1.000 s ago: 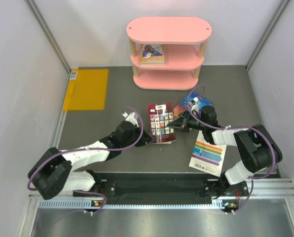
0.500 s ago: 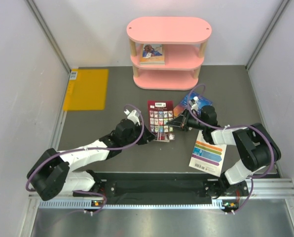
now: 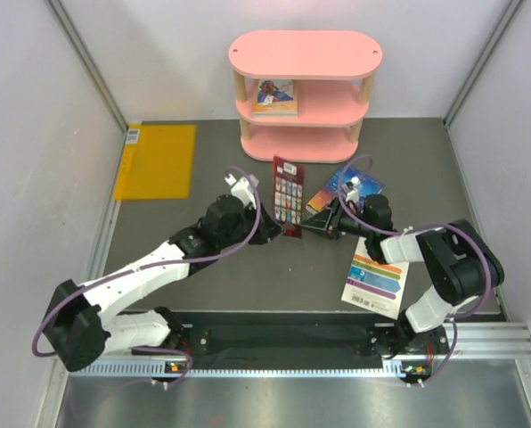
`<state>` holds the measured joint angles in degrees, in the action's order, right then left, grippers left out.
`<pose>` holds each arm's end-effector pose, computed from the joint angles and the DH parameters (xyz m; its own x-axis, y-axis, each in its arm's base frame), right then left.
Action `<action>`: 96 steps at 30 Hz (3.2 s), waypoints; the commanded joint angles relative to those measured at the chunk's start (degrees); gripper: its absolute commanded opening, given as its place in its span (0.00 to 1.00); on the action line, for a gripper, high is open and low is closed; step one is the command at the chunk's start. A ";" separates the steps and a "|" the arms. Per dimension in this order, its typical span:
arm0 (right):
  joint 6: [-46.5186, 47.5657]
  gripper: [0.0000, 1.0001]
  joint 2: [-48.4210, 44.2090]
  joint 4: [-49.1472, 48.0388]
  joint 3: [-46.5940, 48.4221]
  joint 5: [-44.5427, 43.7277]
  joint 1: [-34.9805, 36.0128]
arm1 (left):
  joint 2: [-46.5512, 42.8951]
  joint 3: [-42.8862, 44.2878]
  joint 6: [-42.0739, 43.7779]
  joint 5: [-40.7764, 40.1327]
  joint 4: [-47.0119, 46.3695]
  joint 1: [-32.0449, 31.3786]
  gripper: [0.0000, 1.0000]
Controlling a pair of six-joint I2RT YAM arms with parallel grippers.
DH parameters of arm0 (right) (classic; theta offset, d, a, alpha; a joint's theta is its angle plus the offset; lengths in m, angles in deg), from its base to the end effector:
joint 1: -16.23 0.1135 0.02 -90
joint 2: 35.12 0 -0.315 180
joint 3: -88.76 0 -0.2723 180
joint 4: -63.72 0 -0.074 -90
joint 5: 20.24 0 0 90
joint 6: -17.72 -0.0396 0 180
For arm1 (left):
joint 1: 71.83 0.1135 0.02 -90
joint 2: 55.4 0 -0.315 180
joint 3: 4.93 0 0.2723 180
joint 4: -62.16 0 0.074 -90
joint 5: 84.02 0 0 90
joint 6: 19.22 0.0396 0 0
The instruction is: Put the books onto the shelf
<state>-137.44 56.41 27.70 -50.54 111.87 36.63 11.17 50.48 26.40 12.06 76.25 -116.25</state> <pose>0.2723 0.1296 0.1909 -0.8867 0.3885 -0.2506 -0.1465 0.2780 0.9493 0.1859 -0.1881 0.3015 -0.7524 -0.2364 -0.6148 0.3332 0.6685 -0.6649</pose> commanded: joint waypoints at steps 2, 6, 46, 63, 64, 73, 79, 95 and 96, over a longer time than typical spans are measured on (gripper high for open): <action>-0.75 0.32 2.69 -4.94 -5.11 -0.09 0.25 | -3.64 15.23 10.71 -4.33 3.90 0.57 0.00; -2.33 0.32 5.67 -11.52 -8.44 -0.36 0.34 | -1.01 26.56 15.28 -2.14 10.05 0.57 0.00; 14.54 0.33 -4.78 16.67 -1.78 -19.08 11.41 | 62.63 92.41 -46.32 52.18 -22.98 37.74 0.00; 14.72 0.33 -3.02 17.81 0.16 -19.26 12.73 | 65.09 98.04 -52.30 48.76 -22.46 38.98 0.37; 14.72 0.33 -3.02 17.90 0.16 -19.26 12.82 | 65.18 98.04 -52.30 48.76 -22.20 38.98 0.40; 14.63 0.33 -3.37 17.90 0.07 -19.34 13.08 | 65.18 97.86 -52.30 47.70 -21.06 39.50 0.98; 14.72 0.33 -3.37 17.64 -0.02 -19.26 12.99 | 62.37 94.53 -48.96 47.00 -18.24 40.82 0.98; 14.37 0.33 -3.37 17.11 -0.28 -18.99 12.99 | 57.72 81.61 -44.04 51.48 -15.95 41.61 0.98; 14.28 0.33 -3.28 17.11 -0.28 -18.99 12.91 | 57.45 81.17 -43.78 52.00 -15.96 41.61 0.99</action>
<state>-123.76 52.98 46.06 -52.42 93.14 48.85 73.92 134.15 -20.16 62.12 61.67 -74.57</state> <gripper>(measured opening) 0.331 0.985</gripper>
